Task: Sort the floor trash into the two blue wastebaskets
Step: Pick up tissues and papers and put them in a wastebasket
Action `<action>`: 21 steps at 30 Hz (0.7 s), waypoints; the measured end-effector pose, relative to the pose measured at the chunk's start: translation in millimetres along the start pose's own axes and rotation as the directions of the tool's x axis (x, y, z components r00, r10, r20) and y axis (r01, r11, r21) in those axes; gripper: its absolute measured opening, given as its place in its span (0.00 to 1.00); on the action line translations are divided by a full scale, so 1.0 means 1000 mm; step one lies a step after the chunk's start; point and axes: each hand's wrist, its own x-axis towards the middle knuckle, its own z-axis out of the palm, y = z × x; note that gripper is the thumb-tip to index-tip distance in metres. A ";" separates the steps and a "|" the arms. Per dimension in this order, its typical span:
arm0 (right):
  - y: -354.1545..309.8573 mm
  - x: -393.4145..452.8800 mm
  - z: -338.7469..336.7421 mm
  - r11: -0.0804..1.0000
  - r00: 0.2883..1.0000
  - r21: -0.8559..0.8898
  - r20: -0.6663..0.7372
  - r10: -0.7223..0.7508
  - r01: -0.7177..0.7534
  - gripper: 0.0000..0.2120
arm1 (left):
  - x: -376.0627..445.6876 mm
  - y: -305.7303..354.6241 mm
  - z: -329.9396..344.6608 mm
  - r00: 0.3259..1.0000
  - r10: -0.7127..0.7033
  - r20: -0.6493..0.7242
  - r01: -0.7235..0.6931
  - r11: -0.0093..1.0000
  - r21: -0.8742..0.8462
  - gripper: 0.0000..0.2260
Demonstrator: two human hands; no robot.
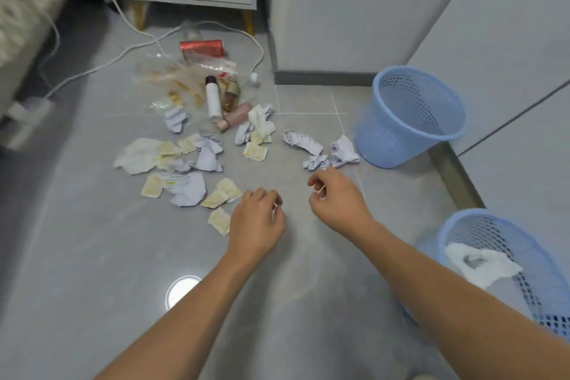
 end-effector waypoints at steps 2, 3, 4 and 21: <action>-0.021 0.012 0.045 0.997 0.982 -0.025 0.176 -0.066 0.071 0.13 | -0.012 -0.052 -0.008 0.992 -0.119 -0.037 0.120 0.992 0.039 0.07; -0.030 0.016 0.065 0.995 0.967 -0.030 0.239 -0.084 0.094 0.15 | -0.018 -0.076 -0.010 0.985 -0.166 -0.051 0.169 0.984 0.064 0.07; -0.038 0.021 0.084 0.992 0.951 -0.043 0.293 -0.099 0.116 0.18 | -0.024 -0.097 -0.012 0.978 -0.203 -0.057 0.207 0.974 0.089 0.08; -0.047 0.079 0.188 0.808 0.833 -0.252 0.326 -0.447 0.532 0.14 | -0.035 -0.144 0.030 0.983 -0.185 -0.002 0.181 0.959 0.220 0.11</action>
